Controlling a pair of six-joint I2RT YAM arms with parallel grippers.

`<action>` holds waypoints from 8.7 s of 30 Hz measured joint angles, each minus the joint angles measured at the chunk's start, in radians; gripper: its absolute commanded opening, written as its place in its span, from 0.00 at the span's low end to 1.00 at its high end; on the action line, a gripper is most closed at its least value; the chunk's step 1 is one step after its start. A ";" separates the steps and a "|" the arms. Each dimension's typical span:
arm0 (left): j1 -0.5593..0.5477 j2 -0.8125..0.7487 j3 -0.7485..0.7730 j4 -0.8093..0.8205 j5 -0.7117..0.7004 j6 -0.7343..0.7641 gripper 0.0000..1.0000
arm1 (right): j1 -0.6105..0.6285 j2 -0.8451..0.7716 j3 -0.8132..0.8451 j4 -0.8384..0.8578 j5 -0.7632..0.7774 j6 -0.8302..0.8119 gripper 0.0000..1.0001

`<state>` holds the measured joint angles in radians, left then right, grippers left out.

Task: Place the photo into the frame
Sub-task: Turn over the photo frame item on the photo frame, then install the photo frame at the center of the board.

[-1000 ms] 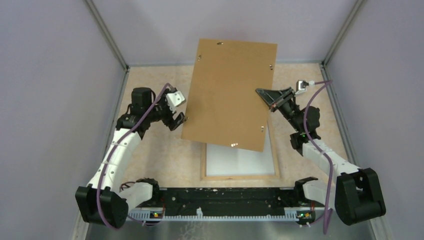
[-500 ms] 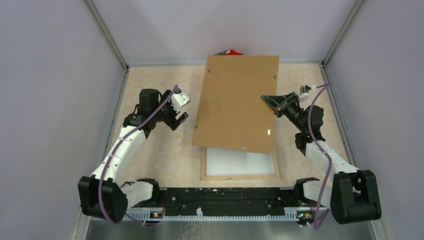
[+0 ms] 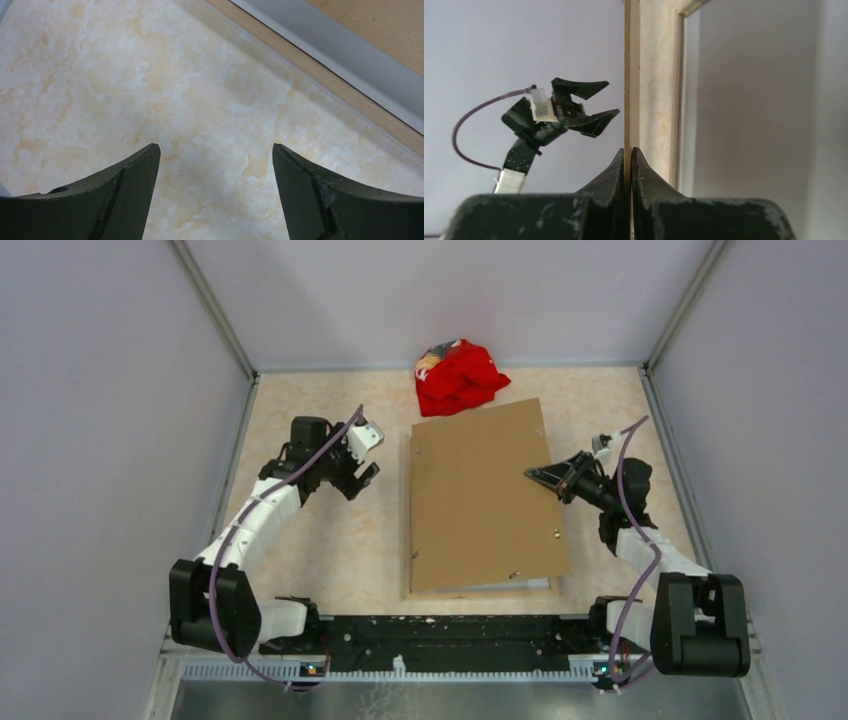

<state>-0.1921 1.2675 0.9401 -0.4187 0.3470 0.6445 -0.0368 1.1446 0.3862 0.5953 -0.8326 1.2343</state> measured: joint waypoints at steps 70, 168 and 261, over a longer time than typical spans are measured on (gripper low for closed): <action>0.000 0.066 0.000 -0.050 0.084 0.058 0.92 | 0.077 0.363 0.002 0.165 0.100 -0.177 0.00; -0.060 0.135 -0.073 -0.025 0.109 0.060 0.91 | 0.650 0.388 0.670 -1.165 1.080 -0.745 0.98; -0.043 0.422 0.055 -0.143 0.307 -0.018 0.07 | 1.187 0.660 0.422 -0.191 0.866 -0.493 0.00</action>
<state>-0.2356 1.6897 0.9951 -0.5613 0.6537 0.6262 1.1500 1.8050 0.8082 0.4042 0.0330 0.7414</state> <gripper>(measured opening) 0.072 0.003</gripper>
